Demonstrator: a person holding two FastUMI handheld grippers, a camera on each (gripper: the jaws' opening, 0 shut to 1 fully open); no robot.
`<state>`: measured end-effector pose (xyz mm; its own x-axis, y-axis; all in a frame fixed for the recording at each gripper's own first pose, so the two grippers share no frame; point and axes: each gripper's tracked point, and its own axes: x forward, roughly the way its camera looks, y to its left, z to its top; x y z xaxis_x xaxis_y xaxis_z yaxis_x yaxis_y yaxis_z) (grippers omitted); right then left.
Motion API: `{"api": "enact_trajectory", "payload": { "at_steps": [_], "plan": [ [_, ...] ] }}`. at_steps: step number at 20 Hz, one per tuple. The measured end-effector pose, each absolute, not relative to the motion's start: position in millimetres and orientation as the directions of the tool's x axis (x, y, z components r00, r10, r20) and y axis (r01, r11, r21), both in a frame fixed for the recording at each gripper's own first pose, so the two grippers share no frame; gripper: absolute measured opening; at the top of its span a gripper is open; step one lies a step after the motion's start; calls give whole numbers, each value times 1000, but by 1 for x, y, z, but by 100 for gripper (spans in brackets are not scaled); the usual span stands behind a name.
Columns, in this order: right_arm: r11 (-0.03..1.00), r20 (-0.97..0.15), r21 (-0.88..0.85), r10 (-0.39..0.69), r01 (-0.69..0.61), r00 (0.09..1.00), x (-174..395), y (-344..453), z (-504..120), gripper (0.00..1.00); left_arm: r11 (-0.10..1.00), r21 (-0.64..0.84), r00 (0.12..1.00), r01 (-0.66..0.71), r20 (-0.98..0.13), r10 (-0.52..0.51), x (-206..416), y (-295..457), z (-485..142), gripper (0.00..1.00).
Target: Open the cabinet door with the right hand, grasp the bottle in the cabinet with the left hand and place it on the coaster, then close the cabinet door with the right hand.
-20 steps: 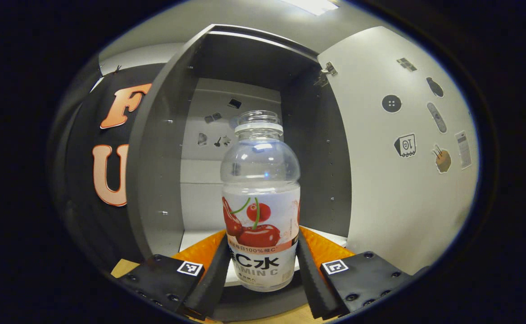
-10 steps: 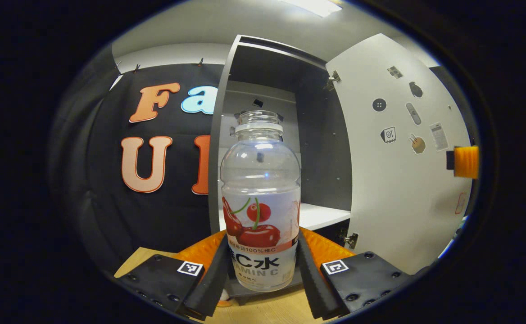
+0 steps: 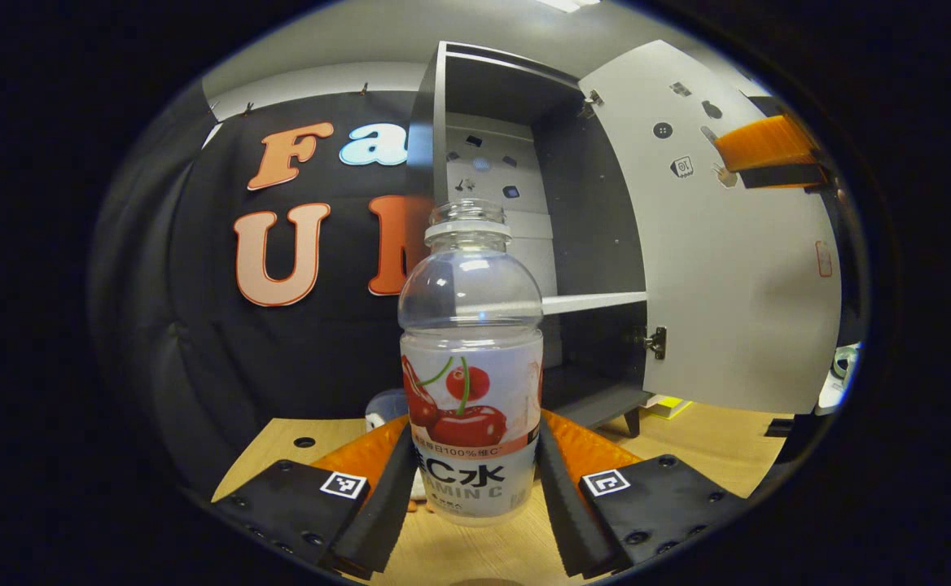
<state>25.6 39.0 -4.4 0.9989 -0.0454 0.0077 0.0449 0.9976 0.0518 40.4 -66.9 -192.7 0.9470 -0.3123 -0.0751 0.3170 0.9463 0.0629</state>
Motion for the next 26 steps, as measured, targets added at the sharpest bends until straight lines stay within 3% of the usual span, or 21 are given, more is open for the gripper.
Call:
{"api": "enact_trajectory", "payload": {
  "at_steps": [9,19,26],
  "plan": [
    [999,-70,9,-33,33,997,36,65,-30,94,934,58,927,353,-154,-341,16,-61,-272,81],
    [1000,-163,-16,0,-2,987,37,87,-60,95,956,9,912,294,-303,-277,-4,-37,-352,81],
    [1000,-176,21,-12,16,984,36,82,-62,95,965,-25,906,263,-338,-255,-6,-36,-369,82]
  ]
}}
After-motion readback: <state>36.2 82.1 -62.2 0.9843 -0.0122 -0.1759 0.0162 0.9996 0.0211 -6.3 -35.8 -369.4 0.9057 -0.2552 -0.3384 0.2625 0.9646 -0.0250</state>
